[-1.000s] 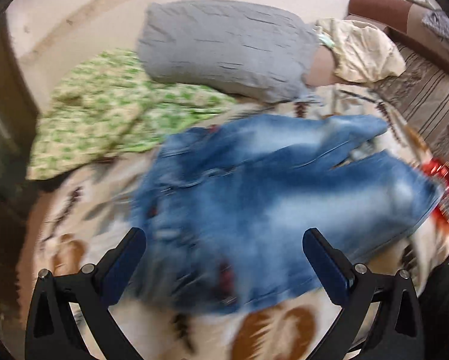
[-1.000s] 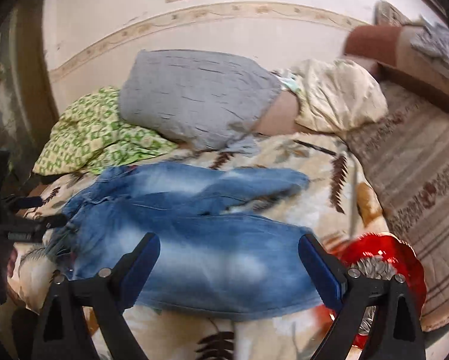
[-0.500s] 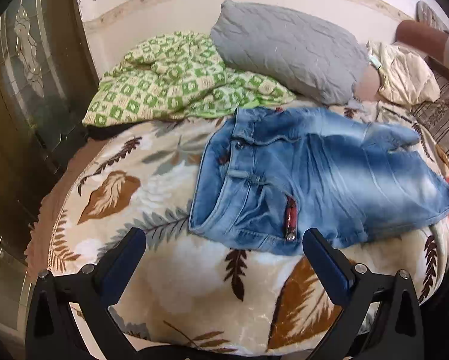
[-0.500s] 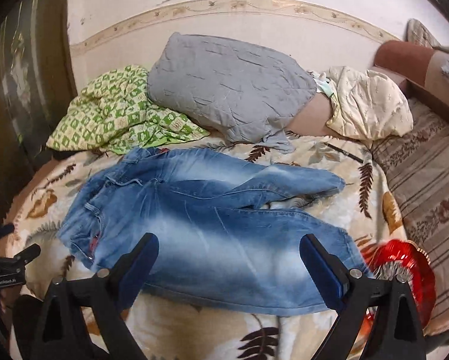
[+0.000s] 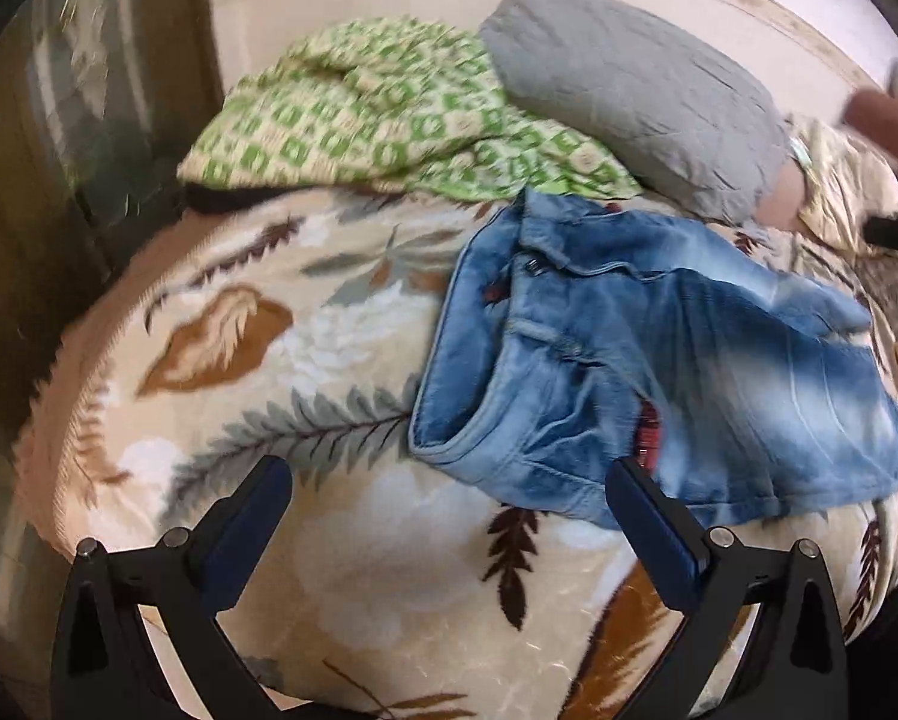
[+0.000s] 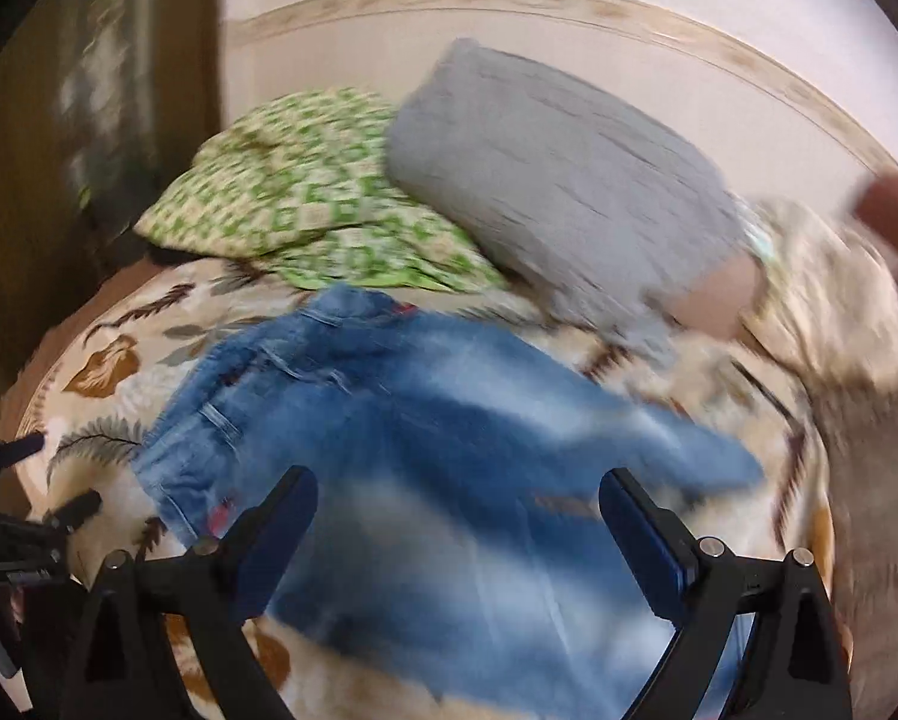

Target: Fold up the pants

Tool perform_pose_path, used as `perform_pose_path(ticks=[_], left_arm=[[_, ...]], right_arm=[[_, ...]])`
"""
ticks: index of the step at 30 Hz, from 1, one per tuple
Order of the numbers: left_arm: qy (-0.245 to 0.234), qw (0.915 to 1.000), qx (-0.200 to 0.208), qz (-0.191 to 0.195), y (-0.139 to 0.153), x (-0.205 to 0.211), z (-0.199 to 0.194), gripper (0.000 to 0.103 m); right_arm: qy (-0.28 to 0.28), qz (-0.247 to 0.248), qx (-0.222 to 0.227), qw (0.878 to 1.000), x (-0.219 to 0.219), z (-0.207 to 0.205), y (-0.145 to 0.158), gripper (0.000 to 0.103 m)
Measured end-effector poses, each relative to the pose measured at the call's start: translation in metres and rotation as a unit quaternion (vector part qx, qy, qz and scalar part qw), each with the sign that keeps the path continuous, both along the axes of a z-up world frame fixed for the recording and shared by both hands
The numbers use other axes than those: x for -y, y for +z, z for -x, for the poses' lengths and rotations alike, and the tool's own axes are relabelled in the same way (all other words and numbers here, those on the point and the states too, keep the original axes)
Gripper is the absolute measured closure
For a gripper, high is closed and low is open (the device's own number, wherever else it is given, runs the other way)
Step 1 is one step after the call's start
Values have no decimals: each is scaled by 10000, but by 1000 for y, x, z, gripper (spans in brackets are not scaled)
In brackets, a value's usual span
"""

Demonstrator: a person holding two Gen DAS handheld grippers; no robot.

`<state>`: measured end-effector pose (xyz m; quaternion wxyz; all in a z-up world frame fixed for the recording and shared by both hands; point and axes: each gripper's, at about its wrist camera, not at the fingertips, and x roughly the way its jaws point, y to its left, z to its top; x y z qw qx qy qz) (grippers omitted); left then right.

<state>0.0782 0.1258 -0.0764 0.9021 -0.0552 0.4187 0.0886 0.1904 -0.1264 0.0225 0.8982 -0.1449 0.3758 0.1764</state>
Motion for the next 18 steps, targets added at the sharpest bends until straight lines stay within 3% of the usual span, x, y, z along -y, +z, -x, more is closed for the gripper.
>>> perform_pose_path(ticks=[5,10,14,18], left_arm=[[80,9996,-54,248,-25,-10,-2,0],[-65,9996,-173,221,-45,-8,-23,0],[-54,9991,-228,340,-62,-7,-45,0],[82,9985,-184,508,-77,-3,-50,0]], right_arm=[[601,271,-51,9978,-75,-54,-13,6],[973,458,-293,9938,-135,-111,-41,7],[912,565,-552,9927,-170,-160,-62,7],[849,1019,-756,9883,-207,-207,-92,7]])
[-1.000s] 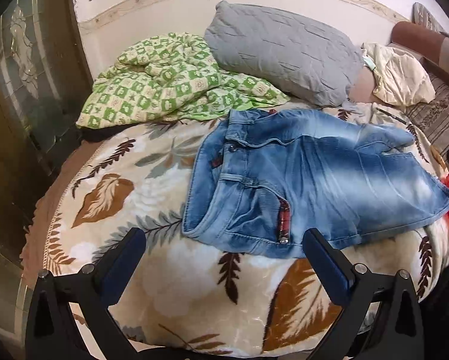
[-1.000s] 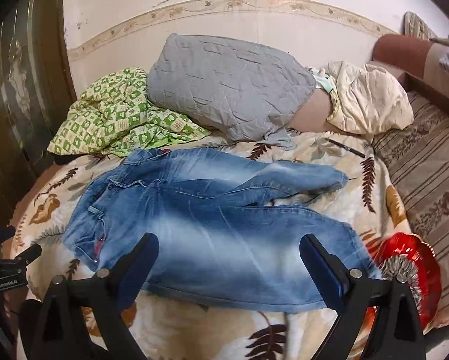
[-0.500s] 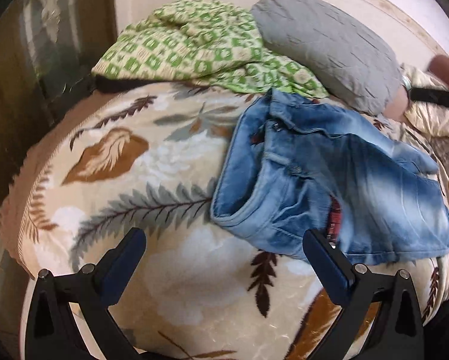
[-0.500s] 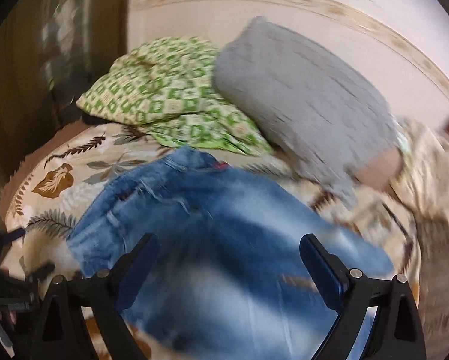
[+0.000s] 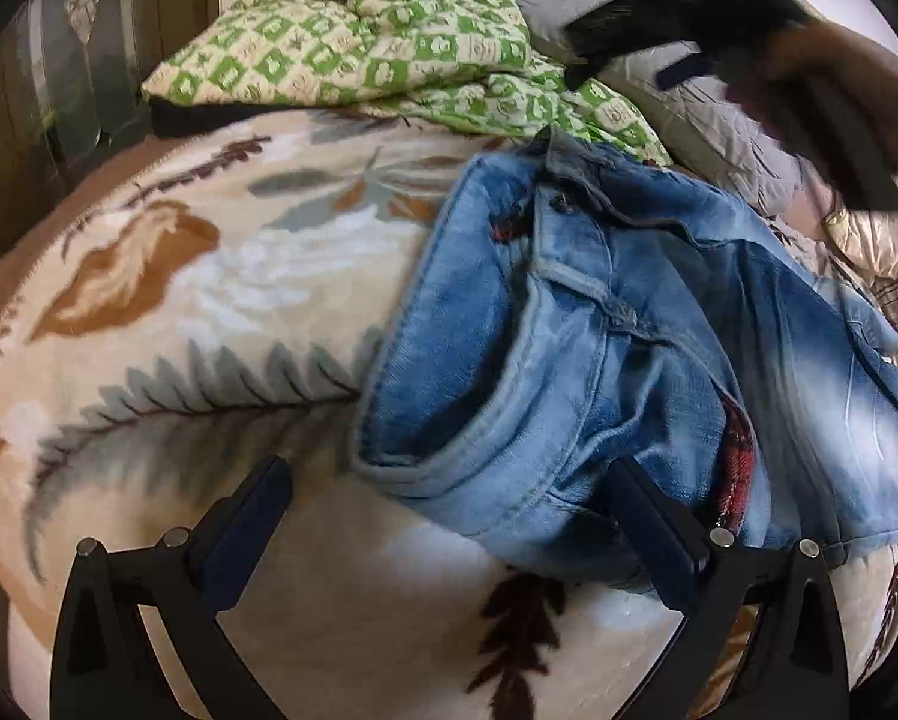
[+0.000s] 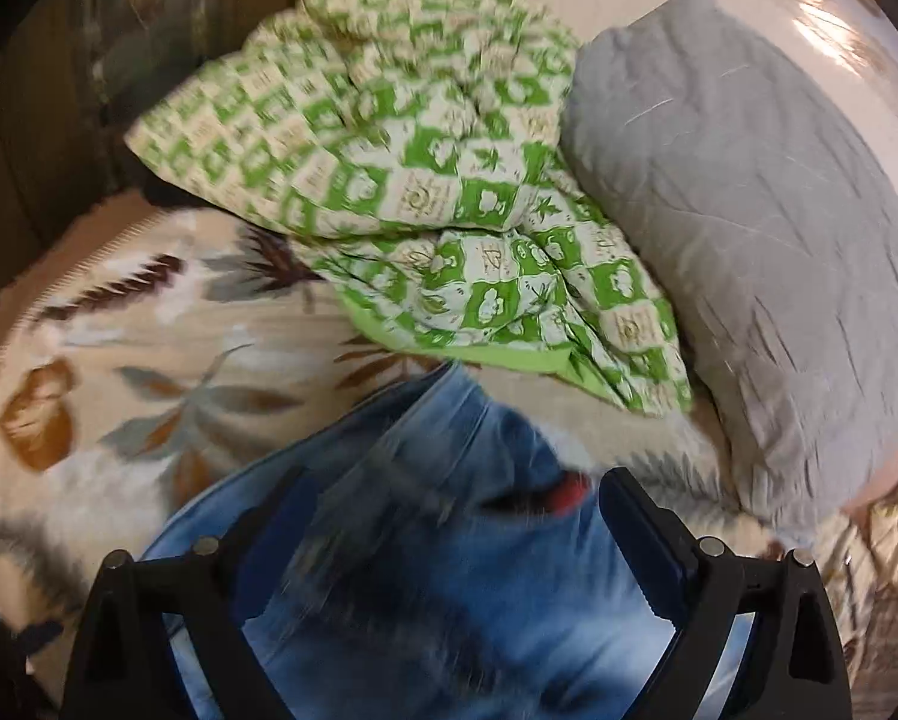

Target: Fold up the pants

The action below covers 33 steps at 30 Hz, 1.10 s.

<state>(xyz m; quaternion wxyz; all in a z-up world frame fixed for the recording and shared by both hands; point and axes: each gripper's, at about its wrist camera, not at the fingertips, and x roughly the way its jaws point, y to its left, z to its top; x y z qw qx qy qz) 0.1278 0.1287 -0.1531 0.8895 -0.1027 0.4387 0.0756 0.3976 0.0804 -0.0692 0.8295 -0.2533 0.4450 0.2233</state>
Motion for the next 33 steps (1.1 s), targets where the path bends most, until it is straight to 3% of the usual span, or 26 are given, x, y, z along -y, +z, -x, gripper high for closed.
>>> perform_pose_path(ticks=[2,5,9,10,11,12,13,16,19,27,33], left_arm=[[-10,9998,42,-209,-2,5,1,0],[-44,9998,62,-184,-2,5,0,0],[-22,9998,74,-192,-3,2,-2,0],[-20,9998,84,-204,-3,2,-2,2],[87,9996,187,-183,0,0,0,18],[-43,9997,223,42,2,-1,1,75],[-128,9996,201,149,5,-1,0,77],[-197,9995,252,-20,6,4,2,78],[-209,9985,477,169,13,2,9,79],[-343,9931,1117,120,54,1,29,81],[-16,9887,1497,41,85,-35,51,82]], right_arm=[[-16,176,-94,9998,-11,-19,-13,7],[50,613,52,9981,-26,-35,-32,7],[-144,1029,-107,9945,-34,-53,-56,8],[-109,1124,-84,9936,-35,-54,-61,36],[-57,1285,-66,9917,-36,-54,-66,76],[-14,1468,-111,9891,-37,-53,-75,98],[44,1452,-83,9894,-37,-51,-78,98],[5,1268,-23,9919,-31,-46,-76,98],[15,1069,102,9942,-24,-36,-61,98],[159,382,394,9984,-16,-19,11,98],[568,209,719,9956,-61,5,62,98]])
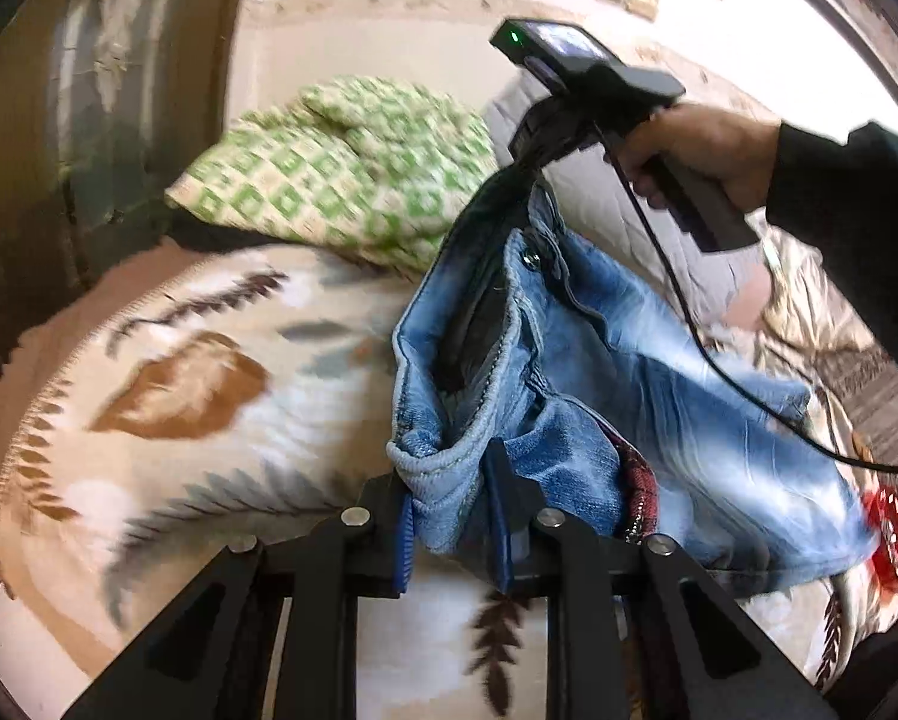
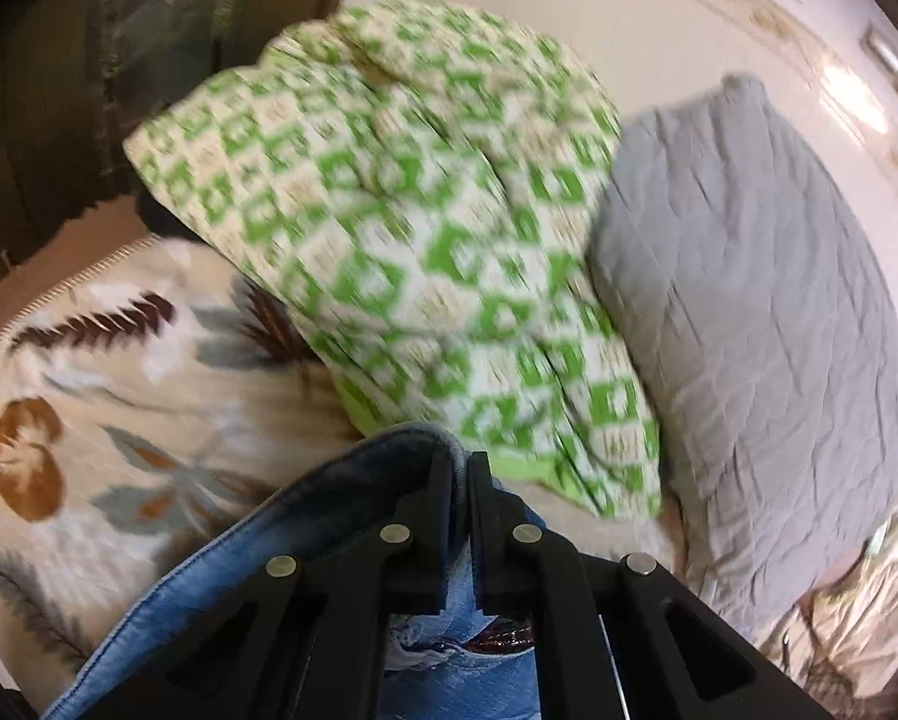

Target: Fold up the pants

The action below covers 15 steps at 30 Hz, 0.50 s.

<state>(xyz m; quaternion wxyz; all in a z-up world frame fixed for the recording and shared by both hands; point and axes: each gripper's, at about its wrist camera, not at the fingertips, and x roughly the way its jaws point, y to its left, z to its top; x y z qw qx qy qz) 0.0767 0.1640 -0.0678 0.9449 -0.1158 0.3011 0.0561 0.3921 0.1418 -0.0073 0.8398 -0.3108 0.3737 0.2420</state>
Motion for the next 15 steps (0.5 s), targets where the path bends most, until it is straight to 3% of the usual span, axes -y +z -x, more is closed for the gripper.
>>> perform_pose_path(ticks=[5,9,15], left_arm=[[249,9994,-168,-151,-3,-30,7,82],[327,9976,-616,-56,-31,-43,1,82],[442,9939,-1010,-43,-44,-46,-8,78]], right_arm=[[262,-117,-39,9996,-49,8,9,98],[272,88,-239,9993,-81,5,-27,98],[123,167,-439,9988,-90,-5,-69,98]])
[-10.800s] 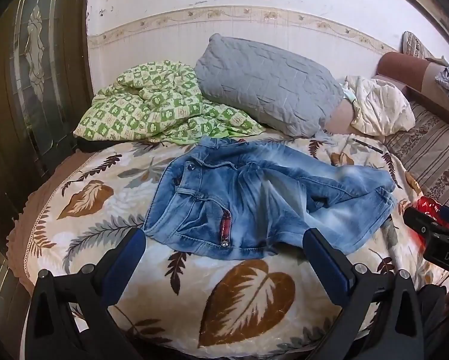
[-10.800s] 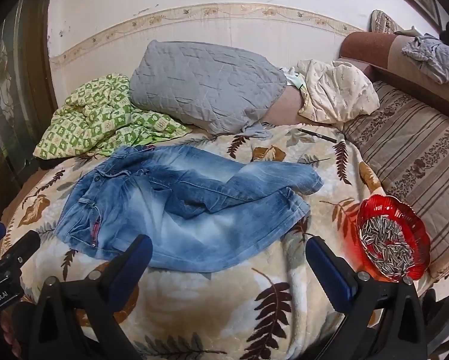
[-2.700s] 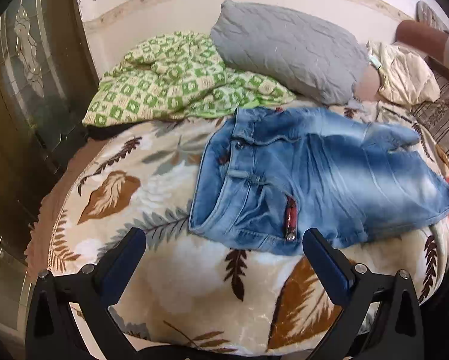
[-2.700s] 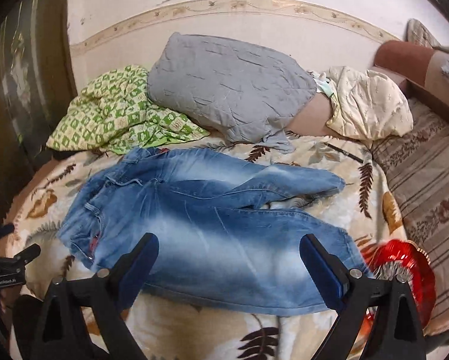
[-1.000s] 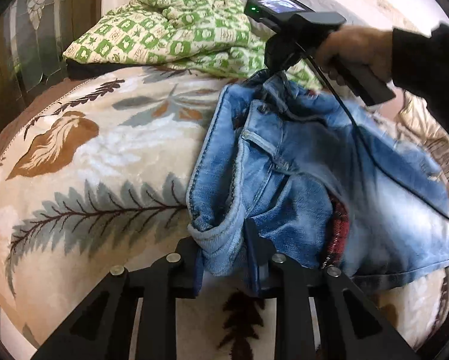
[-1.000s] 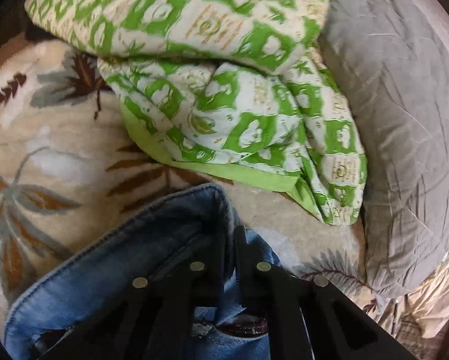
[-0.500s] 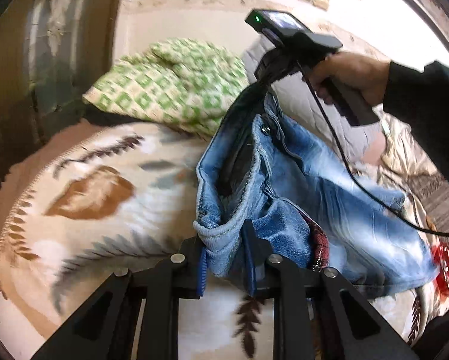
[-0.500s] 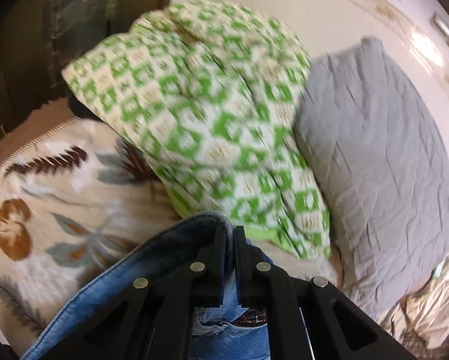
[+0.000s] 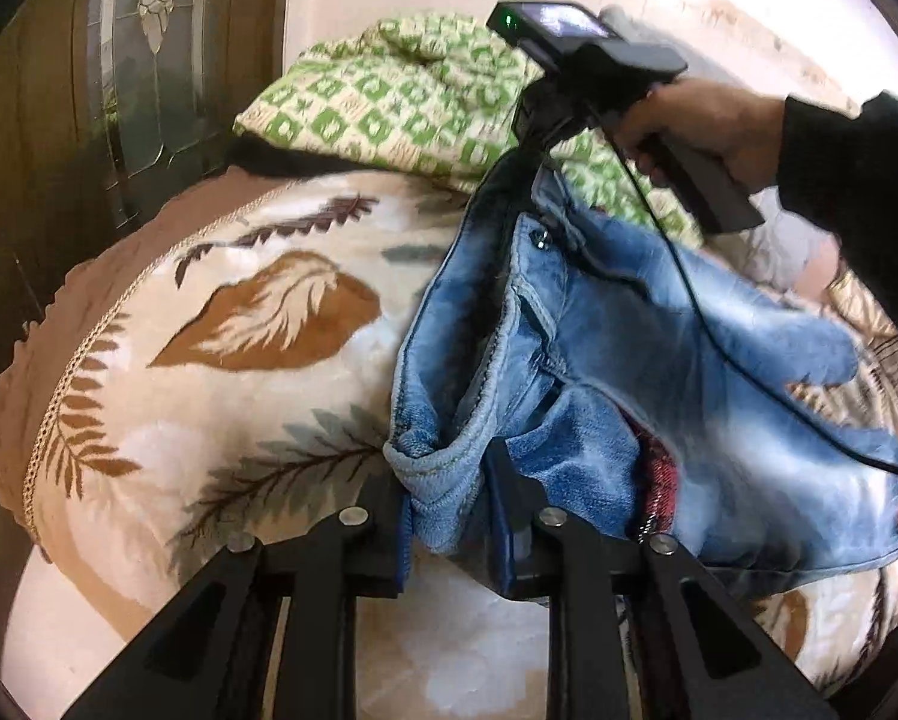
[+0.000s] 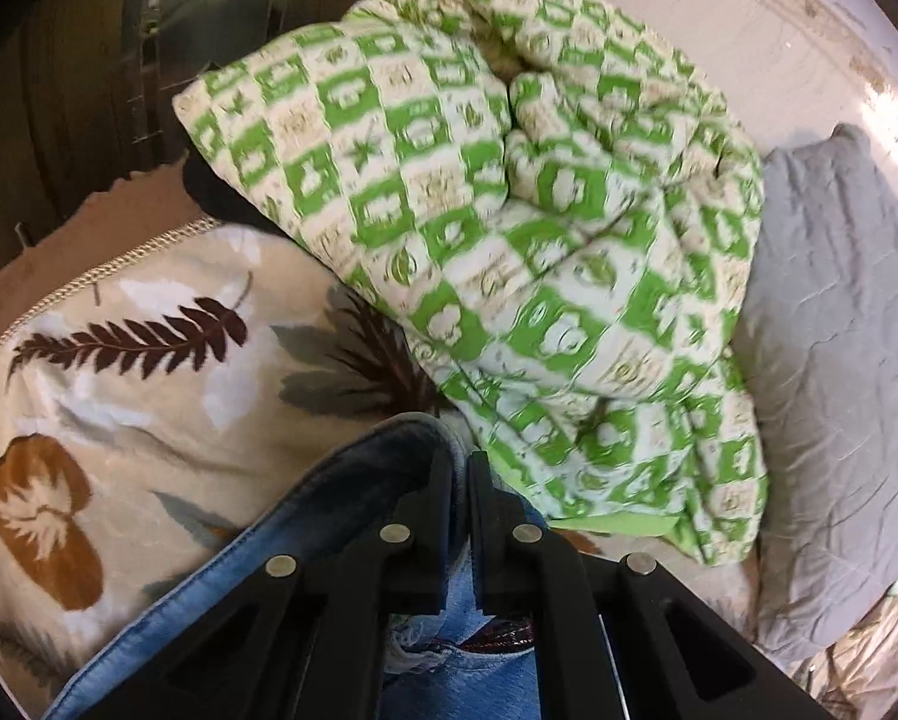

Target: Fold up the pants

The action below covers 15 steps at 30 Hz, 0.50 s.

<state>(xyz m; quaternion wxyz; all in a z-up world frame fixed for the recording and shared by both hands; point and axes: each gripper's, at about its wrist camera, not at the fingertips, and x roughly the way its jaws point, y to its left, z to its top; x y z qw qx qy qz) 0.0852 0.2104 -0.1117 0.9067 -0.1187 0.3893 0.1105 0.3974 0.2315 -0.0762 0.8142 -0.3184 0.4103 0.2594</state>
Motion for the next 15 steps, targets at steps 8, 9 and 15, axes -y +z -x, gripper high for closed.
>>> perform_pose_path(ticks=[8,9,15], left_arm=[[366,9984,286,-321,19,-3,20,9],[346,9982,261,-424,22,-1,20,9],[-65,9977,398,-553,50,24,24,3]], right_arm=[[89,-504,184,9985,14,11,31,0],[98,-584,198,9981,19,14,41,0],[-147,-924,387,9949,96,35,97,0]])
